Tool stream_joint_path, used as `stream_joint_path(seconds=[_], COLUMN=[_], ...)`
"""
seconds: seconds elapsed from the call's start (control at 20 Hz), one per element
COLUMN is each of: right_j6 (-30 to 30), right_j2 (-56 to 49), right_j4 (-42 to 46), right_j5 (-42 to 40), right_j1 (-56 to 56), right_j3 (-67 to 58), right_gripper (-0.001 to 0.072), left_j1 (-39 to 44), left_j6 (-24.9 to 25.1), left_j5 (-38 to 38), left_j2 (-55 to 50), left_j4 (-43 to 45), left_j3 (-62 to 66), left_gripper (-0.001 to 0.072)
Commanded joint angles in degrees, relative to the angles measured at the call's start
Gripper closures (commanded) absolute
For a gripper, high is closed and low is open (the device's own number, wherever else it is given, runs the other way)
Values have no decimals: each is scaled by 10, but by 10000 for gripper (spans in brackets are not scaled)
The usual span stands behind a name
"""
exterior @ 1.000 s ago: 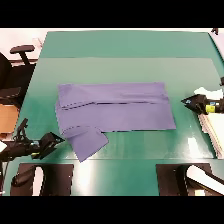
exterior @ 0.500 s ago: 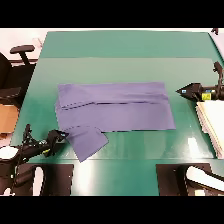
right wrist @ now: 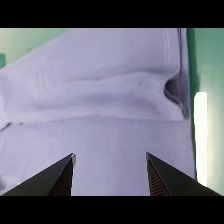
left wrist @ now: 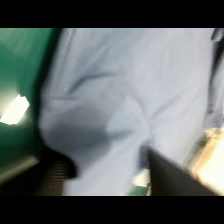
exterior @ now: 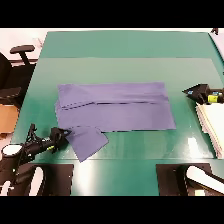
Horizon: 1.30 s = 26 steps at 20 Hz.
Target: Fold the shirts.
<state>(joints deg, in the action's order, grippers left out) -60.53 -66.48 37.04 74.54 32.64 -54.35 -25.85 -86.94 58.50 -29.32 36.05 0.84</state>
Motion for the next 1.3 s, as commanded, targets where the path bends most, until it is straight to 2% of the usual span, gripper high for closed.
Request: stream_joint_path(seconds=[0.0, 0.05, 0.1, 0.25, 0.35, 0.55, 0.8, 1.25], right_j6=[-1, -1, -1, -35, -38, -44, -32, -11], right_j2=[34, 36, 34, -8, -44, -56, -57, -57], right_j4=[1, 2, 8, 41, 71, 144, 156, 154], right_j5=[-14, -9, -5, 57, 105, 79, 61, -9], right_j1=[2, 2, 2, 3, 3, 36, 101, 40], right_j3=[1, 1, 1, 1, 13, 105, 182, 184], right_gripper=[193, 193, 194, 193, 193, 193, 193, 214], left_j1=[-1, -1, -1, -1, -1, -1, -1, -1], left_j6=[73, 102, 132, 135, 136, 140, 150, 150], left_j5=[-19, -19, -20, -18, -5, -1, -4, -9], left_j2=[-13, -13, -13, -13, -13, -13, -13, -13], left_j4=[-5, -32, -60, -82, -83, -87, -95, -113], left_j3=[0, 0, 0, 0, 6, 29, 36, 36], left_gripper=[497, 631, 682, 683, 683, 683, 683, 683])
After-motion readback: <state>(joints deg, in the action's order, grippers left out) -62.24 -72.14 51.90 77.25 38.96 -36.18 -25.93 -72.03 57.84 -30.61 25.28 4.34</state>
